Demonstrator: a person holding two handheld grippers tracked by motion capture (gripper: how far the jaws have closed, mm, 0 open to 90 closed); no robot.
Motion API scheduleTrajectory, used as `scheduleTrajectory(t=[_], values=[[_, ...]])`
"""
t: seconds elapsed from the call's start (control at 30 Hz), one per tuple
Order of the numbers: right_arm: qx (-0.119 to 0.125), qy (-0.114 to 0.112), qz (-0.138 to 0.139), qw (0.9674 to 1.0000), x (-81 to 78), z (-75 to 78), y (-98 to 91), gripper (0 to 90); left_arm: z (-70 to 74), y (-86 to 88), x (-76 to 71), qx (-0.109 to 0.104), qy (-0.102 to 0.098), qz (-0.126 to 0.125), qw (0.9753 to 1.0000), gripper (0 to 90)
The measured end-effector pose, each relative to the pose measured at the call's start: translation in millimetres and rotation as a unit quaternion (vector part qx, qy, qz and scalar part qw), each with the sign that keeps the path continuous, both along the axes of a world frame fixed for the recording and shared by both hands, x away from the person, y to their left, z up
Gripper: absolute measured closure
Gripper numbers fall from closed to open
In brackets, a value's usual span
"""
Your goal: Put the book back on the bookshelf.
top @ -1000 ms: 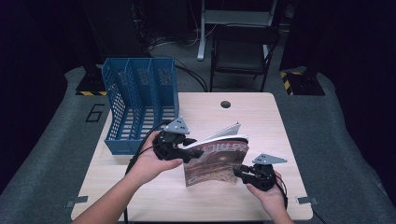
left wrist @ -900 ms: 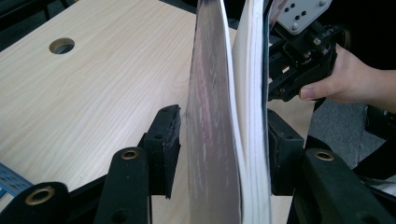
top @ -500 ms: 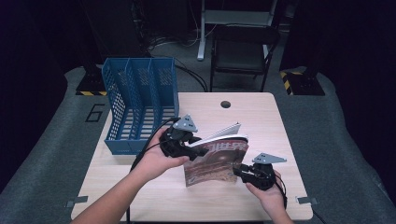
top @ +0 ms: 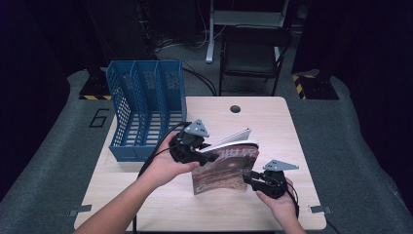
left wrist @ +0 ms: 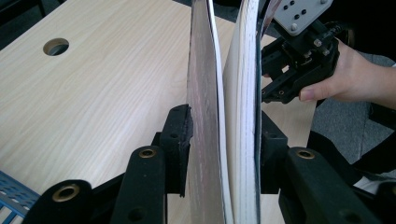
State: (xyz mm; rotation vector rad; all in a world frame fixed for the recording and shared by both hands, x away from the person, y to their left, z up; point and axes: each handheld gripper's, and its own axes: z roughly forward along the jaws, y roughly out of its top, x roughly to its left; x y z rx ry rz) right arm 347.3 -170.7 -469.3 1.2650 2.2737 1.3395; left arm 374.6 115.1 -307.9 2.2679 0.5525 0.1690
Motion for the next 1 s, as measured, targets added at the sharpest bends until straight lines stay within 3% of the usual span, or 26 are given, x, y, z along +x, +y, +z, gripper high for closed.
scheduleTrajectory(t=[0.27, 0.5, 1.0], values=[[0.001, 0.000, 0.001, 1.0000, 0.2, -0.1, -0.2, 64.8, 1.5, -5.5, 1.5, 0.015, 0.002, -0.004, 0.9999, 65.5], [0.001, 0.001, 0.001, 1.0000, 0.2, 0.0, -0.2, 64.5, 4.9, -8.9, 2.6, 0.042, 0.003, -0.018, 0.9989, 67.9], [0.001, 0.002, 0.001, 1.0000, 0.3, -0.1, 0.0, 64.2, 9.5, -11.5, 3.7, 0.065, 0.000, -0.026, 0.9975, 78.9]])
